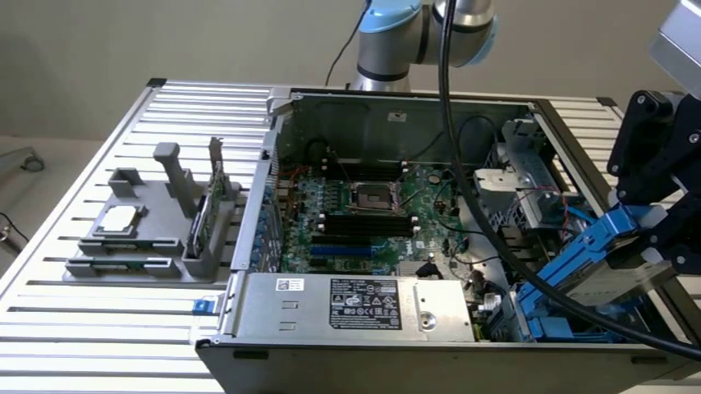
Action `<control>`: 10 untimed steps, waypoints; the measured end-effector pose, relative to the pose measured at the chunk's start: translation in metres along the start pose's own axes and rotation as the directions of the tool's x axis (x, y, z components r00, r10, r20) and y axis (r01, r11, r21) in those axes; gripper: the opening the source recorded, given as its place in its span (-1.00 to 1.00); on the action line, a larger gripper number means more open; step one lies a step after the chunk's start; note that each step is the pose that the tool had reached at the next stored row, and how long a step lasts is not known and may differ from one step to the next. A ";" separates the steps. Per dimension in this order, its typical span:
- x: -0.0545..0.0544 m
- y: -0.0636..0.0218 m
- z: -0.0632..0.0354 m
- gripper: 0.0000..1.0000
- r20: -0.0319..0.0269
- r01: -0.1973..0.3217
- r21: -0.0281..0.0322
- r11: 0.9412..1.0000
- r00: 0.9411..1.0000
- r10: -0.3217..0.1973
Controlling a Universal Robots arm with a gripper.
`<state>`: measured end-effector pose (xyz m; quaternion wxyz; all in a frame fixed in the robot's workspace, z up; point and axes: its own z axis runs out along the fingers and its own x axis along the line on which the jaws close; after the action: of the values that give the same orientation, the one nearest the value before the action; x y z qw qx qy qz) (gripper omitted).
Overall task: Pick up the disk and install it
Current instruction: 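Insert the disk into the insertion slot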
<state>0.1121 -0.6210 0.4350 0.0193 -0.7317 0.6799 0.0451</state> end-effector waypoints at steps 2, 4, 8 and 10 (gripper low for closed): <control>0.000 -0.0003 0.0001 -0.35 0.001 0.002 0.000 1.000 1.000 -0.002; 0.000 -0.0009 0.0002 -0.35 0.002 0.005 0.000 1.000 1.000 -0.005; -0.001 -0.0013 -0.0002 -0.35 0.005 0.010 0.000 1.000 1.000 -0.010; 0.000 -0.0014 0.0001 -0.35 0.009 0.011 0.000 1.000 1.000 -0.011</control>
<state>0.1135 -0.6205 0.4349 0.0224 -0.7352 0.6758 0.0484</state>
